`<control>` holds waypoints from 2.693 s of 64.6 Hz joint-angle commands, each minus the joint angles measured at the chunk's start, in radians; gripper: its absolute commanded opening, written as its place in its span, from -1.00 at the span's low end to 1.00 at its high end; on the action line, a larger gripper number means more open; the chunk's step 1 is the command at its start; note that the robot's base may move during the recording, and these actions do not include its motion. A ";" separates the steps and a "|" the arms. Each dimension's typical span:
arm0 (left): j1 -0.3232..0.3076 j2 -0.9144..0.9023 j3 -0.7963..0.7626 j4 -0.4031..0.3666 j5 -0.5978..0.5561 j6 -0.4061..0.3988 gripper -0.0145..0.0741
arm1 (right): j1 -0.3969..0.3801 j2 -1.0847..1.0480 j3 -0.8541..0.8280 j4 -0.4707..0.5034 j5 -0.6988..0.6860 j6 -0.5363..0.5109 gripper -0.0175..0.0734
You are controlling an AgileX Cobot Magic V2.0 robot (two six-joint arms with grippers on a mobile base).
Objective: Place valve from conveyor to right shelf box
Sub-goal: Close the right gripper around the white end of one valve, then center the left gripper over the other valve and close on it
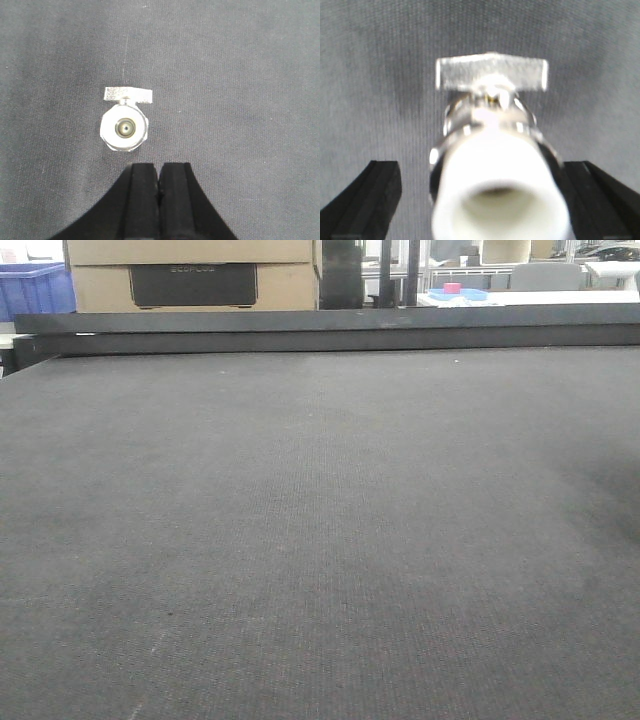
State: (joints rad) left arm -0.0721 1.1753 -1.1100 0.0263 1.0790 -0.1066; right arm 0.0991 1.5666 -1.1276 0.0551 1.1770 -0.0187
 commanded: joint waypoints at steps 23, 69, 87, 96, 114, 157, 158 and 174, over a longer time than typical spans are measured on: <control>-0.004 -0.001 -0.008 -0.007 0.003 0.000 -0.92 | -0.006 0.004 0.001 -0.005 -0.055 -0.008 0.52; -0.004 -0.001 -0.008 -0.015 0.006 0.000 -0.92 | -0.006 0.004 0.001 -0.005 -0.060 -0.008 -0.94; 0.017 -0.003 -0.008 -0.012 0.010 -0.003 -0.92 | -0.006 0.004 0.001 -0.005 -0.064 -0.008 -0.98; 0.094 -0.005 -0.025 -0.017 0.064 -0.003 -0.92 | -0.006 0.004 0.001 -0.005 -0.064 -0.008 -0.98; 0.189 0.044 -0.079 -0.090 0.140 0.211 -0.92 | -0.006 0.004 0.001 -0.003 -0.066 -0.008 -0.98; 0.177 0.262 -0.081 -0.120 0.023 0.238 0.54 | -0.006 0.004 0.001 0.014 -0.083 -0.008 -0.98; 0.174 0.270 -0.081 -0.115 0.023 0.238 0.54 | -0.006 0.004 0.001 0.016 -0.087 -0.008 -0.98; 0.103 0.385 -0.081 -0.011 0.021 0.238 0.53 | -0.006 0.004 0.001 0.016 -0.088 -0.008 -0.98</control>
State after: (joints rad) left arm 0.0462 1.5367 -1.1848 -0.0179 1.1093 0.1296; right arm 0.0970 1.5709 -1.1276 0.0584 1.1061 -0.0187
